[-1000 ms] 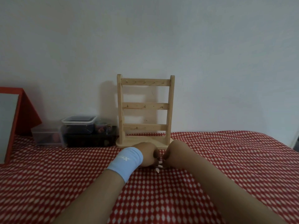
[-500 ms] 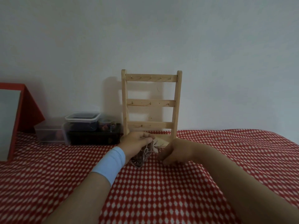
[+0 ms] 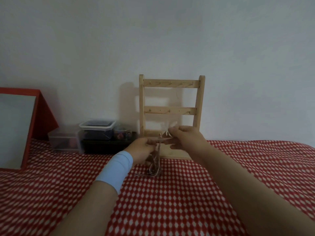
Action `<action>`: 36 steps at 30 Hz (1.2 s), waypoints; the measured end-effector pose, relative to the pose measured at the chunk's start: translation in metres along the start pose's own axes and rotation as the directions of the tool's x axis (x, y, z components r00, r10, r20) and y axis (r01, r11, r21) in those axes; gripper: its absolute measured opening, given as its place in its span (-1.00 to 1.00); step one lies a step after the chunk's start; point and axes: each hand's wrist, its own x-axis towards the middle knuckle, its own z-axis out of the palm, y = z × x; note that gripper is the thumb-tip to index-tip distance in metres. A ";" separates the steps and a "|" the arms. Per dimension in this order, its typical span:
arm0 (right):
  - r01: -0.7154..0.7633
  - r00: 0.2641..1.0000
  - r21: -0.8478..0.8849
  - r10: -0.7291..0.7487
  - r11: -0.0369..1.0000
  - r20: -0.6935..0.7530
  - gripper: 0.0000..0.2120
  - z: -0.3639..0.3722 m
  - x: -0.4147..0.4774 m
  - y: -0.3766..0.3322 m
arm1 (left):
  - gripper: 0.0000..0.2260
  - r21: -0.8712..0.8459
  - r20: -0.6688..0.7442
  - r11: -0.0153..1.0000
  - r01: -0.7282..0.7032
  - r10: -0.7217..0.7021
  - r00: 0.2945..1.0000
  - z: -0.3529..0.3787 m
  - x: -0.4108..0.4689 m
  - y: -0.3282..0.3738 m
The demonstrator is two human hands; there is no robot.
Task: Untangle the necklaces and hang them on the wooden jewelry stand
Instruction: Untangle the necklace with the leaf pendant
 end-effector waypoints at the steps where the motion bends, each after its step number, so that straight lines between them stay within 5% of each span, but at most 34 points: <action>1: 0.009 1.000 0.059 -0.009 0.998 0.000 -0.75 0.004 0.002 -0.001 | -0.73 0.066 0.005 0.998 -0.004 0.003 1.000 0.002 0.001 0.001; 7: 0.054 0.998 0.441 -0.055 0.896 -0.012 -0.73 0.013 0.006 -0.009 | -0.70 0.085 0.061 0.994 -0.074 0.069 0.996 0.017 -0.003 0.014; 11: 0.063 0.998 0.497 -0.063 0.866 -0.017 -0.78 0.008 0.006 -0.011 | -0.77 0.466 0.189 0.849 -0.250 0.181 0.965 0.022 -0.001 0.001; 14: 0.091 0.994 0.369 -0.063 0.925 -0.086 -0.83 -0.006 0.008 -0.013 | -0.97 0.517 0.206 0.809 -0.279 0.199 0.958 0.012 -0.002 -0.004; 21: -0.009 0.997 -0.164 -0.003 0.986 -0.072 -0.88 -0.017 0.007 -0.008 | -0.70 0.502 0.217 0.856 -0.124 0.014 0.976 -0.037 -0.017 0.006; 24: -0.061 0.990 -0.549 0.119 0.833 0.070 -0.81 -0.012 0.009 0.001 | -0.76 0.402 0.275 0.913 -0.068 -0.049 0.960 -0.038 -0.017 0.001; 27: 0.030 0.937 -0.854 0.284 0.520 0.205 -0.72 -0.011 0.007 0.011 | -0.87 0.371 0.322 0.928 -0.042 -0.086 0.943 -0.030 -0.014 -0.004; 32: 0.157 0.928 -0.925 0.268 0.345 0.257 -0.53 -0.009 0.001 0.004 | -0.88 0.496 0.404 0.856 -0.144 -0.081 0.911 -0.028 -0.015 0.001; 36: 0.247 0.919 -0.732 0.085 0.635 0.384 -0.60 0.009 -0.004 0.002 | -0.90 0.416 0.364 0.890 -0.188 0.027 0.931 -0.030 -0.009 -0.008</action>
